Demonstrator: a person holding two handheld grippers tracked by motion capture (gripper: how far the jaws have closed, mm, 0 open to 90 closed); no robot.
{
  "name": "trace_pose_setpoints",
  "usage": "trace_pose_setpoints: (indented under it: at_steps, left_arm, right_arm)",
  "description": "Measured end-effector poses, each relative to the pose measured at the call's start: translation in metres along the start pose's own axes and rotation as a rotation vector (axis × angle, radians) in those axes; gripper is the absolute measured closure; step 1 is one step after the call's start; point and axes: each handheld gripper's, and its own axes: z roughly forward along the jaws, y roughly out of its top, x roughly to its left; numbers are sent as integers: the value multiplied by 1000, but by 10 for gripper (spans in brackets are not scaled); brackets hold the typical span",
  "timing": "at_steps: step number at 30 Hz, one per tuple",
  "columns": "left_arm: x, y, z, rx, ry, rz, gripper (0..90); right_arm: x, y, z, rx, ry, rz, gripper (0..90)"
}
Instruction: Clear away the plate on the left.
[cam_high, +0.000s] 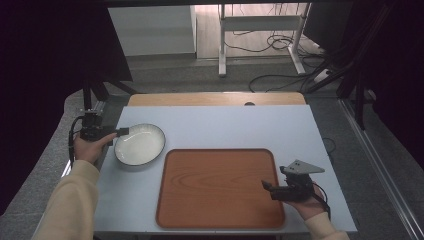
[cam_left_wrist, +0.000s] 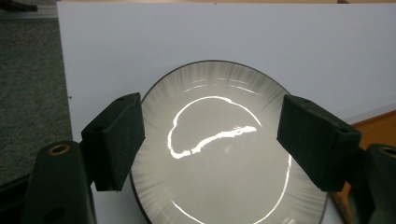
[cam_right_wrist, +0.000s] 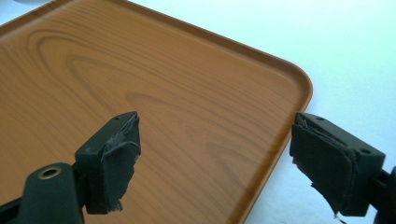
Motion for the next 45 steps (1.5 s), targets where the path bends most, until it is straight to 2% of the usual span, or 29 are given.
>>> trace_pose_setpoints:
  at_steps: [8, 20, 24, 30, 31, 38, 45]
  left_arm:
    - [17, -7, 11, 9, -5, -30, 268]
    - [27, -11, 21, 23, 3, -50, 288]
    - [32, -11, 24, 35, 17, -49, 303]
    - [37, -15, 26, 41, 1, -65, 336]
    - [38, -16, 27, 35, -13, -72, 336]
    - [42, -24, 35, 52, -15, -89, 374]
    - [45, -27, 41, 49, -50, -103, 420]
  right_arm:
    - [0, -1, 1, 7, 1, -3, 163]
    - [-1, -1, 1, 10, 3, -4, 164]
    - [0, -1, 0, 7, 2, -4, 164]
    - [0, -1, 1, 9, 4, -5, 164]
    - [0, -1, 1, 10, 5, -6, 164]
    - [1, -1, 1, 10, 9, -5, 164]
    - [1, -1, 1, 16, 6, -5, 163]
